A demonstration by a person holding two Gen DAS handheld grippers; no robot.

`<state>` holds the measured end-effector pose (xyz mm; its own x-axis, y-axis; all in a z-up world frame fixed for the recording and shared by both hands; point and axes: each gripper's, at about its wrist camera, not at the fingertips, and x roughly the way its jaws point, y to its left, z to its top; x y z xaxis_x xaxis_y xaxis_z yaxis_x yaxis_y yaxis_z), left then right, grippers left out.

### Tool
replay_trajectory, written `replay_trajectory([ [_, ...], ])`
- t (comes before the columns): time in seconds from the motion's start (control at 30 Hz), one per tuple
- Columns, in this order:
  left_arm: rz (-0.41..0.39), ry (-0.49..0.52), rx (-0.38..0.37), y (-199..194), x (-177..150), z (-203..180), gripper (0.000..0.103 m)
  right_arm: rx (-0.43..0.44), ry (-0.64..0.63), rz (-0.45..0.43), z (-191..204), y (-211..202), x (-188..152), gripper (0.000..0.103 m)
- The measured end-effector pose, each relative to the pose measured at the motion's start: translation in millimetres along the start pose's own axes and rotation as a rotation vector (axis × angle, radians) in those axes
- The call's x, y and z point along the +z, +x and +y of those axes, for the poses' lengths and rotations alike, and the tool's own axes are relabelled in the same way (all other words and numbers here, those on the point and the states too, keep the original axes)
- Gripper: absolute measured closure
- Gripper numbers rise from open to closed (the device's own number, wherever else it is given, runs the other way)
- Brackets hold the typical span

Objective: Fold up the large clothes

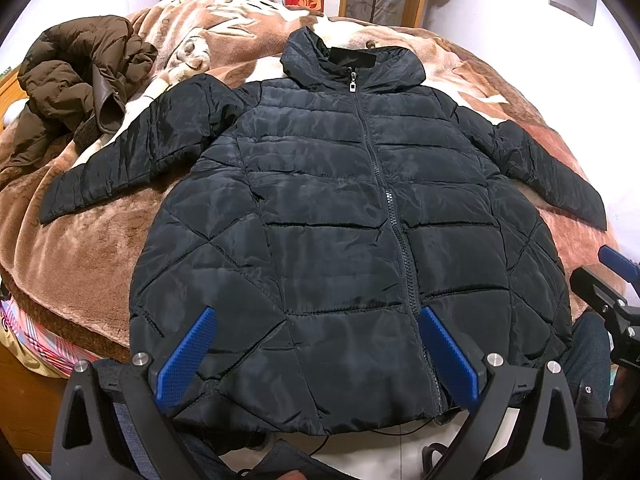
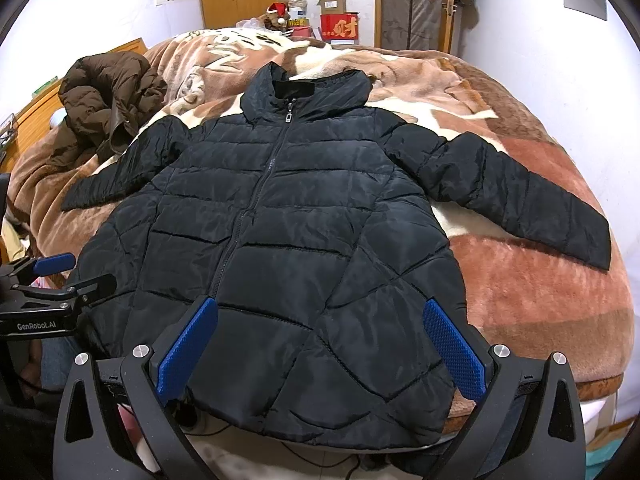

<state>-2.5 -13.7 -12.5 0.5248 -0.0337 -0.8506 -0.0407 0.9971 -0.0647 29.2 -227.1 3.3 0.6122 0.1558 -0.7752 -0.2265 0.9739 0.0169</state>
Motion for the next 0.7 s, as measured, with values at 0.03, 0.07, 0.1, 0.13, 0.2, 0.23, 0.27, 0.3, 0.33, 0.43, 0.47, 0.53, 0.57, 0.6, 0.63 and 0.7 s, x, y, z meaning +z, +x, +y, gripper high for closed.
replay_trajectory([
  [0.03,0.001,-0.001,-0.002,0,0,1,0.001,0.0,0.0,0.0,1,0,-1,0.0],
  [0.07,0.002,-0.002,-0.003,1,1,2,0.001,0.0,0.001,0.0,1,0,-1,0.0],
  [0.1,0.001,-0.002,-0.002,1,1,2,0.001,-0.001,0.002,0.0,0,1,0,0.0],
  [0.13,0.0,-0.002,-0.001,2,1,2,0.001,-0.001,0.001,0.001,0,0,0,0.0],
  [0.2,-0.004,-0.004,-0.003,3,2,4,0.001,-0.001,0.0,0.002,0,1,1,0.0],
  [0.23,-0.006,-0.005,-0.002,4,3,6,0.001,0.0,0.001,0.002,-1,2,1,0.0],
  [0.27,-0.008,-0.005,-0.001,5,4,7,0.001,0.003,0.004,0.0,-2,1,2,0.0],
  [0.3,-0.009,-0.006,-0.001,6,5,8,0.001,0.012,0.011,0.0,-3,2,2,0.0],
  [0.33,-0.011,-0.006,-0.001,7,6,9,0.001,0.023,0.018,-0.001,0,4,1,0.0],
  [0.43,-0.011,-0.013,0.0,12,10,16,0.001,0.041,0.028,-0.012,4,10,2,0.0],
  [0.47,-0.011,-0.018,0.0,13,12,18,0.001,0.048,0.031,-0.017,5,11,3,0.0],
  [0.53,-0.018,-0.037,-0.003,17,16,25,0.001,0.057,0.033,-0.019,4,15,8,0.0],
  [0.57,-0.021,-0.047,-0.007,19,18,29,0.001,0.065,0.032,-0.017,5,17,11,0.0],
  [0.6,-0.022,-0.057,-0.01,22,20,33,0.001,0.07,0.031,-0.013,3,20,17,0.0],
  [0.63,-0.024,-0.068,-0.007,24,23,38,0.001,0.075,0.024,-0.009,4,25,22,0.0],
  [0.7,-0.028,-0.095,-0.003,30,30,49,0.001,0.073,-0.008,-0.008,11,32,29,0.0],
])
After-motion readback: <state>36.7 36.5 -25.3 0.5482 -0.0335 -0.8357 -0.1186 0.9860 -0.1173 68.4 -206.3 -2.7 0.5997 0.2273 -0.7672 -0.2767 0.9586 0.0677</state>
